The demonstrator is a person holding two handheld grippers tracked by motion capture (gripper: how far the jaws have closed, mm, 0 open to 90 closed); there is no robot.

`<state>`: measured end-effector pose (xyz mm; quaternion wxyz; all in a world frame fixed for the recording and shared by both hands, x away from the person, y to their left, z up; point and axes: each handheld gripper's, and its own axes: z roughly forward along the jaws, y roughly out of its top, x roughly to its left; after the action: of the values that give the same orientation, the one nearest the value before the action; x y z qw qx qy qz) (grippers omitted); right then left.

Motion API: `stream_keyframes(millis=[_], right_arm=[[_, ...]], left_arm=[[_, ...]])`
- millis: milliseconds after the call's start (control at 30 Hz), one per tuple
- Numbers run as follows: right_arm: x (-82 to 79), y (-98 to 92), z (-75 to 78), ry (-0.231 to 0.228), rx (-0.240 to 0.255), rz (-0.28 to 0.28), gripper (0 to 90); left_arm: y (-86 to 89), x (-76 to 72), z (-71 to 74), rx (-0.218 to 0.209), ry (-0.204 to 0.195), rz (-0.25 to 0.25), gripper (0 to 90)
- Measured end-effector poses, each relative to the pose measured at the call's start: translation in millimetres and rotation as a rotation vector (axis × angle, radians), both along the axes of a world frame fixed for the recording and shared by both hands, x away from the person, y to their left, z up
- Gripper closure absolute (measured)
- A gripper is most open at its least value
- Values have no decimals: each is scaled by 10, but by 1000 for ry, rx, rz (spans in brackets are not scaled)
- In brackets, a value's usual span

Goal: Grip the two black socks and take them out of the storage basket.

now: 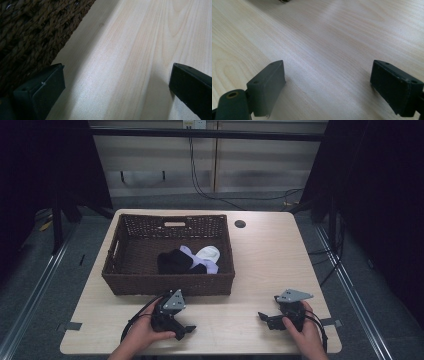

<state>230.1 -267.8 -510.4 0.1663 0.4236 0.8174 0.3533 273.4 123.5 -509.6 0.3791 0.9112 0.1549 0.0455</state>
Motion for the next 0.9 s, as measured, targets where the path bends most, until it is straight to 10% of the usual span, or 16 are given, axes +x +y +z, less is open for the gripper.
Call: stream_keyframes(millis=[433,900], right_arm=[[0,0,0,1,0,0,120],[0,0,1,0,0,0,120]], left_arm=[[-3,-44,82,9,41,1,124],[108,-52,524,-36,104,-21,157]])
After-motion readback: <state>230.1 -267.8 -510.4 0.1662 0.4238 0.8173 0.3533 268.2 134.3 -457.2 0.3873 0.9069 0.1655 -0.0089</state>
